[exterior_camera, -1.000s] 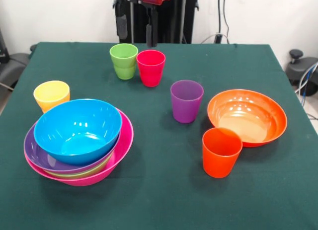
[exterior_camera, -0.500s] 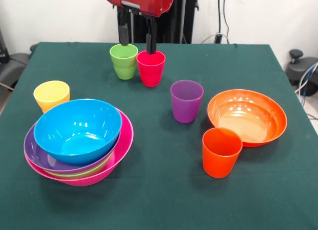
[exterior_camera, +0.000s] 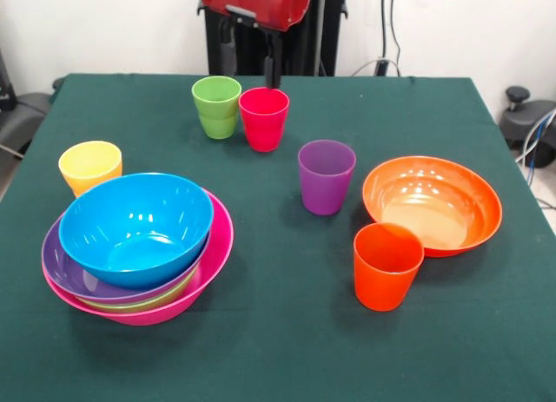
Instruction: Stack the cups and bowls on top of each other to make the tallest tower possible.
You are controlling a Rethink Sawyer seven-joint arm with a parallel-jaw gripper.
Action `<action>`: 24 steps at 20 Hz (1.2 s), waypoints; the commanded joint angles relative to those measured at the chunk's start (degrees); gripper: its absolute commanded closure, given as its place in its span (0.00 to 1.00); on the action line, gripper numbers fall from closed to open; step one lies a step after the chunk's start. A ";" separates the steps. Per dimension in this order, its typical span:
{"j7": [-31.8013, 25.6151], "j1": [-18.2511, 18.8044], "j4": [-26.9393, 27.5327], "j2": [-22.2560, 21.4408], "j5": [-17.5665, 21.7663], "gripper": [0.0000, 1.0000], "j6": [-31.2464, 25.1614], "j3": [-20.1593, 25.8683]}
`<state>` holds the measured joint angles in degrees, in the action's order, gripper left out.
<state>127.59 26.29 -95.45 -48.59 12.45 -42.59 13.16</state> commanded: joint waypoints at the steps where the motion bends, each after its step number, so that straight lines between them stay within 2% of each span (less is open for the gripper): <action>1: 9.60 -4.17 -8.93 -1.68 -2.09 0.00 3.86 -1.85; 10: 8.88 -6.32 -9.23 -0.83 -3.83 0.00 5.66 -4.16; 20: 6.75 -5.61 -7.08 4.82 -3.93 0.00 10.73 -4.46; 24: 6.33 -5.77 -6.49 5.74 -4.42 0.00 11.30 -4.75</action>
<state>127.59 20.78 -100.89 -47.65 8.79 -34.82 7.99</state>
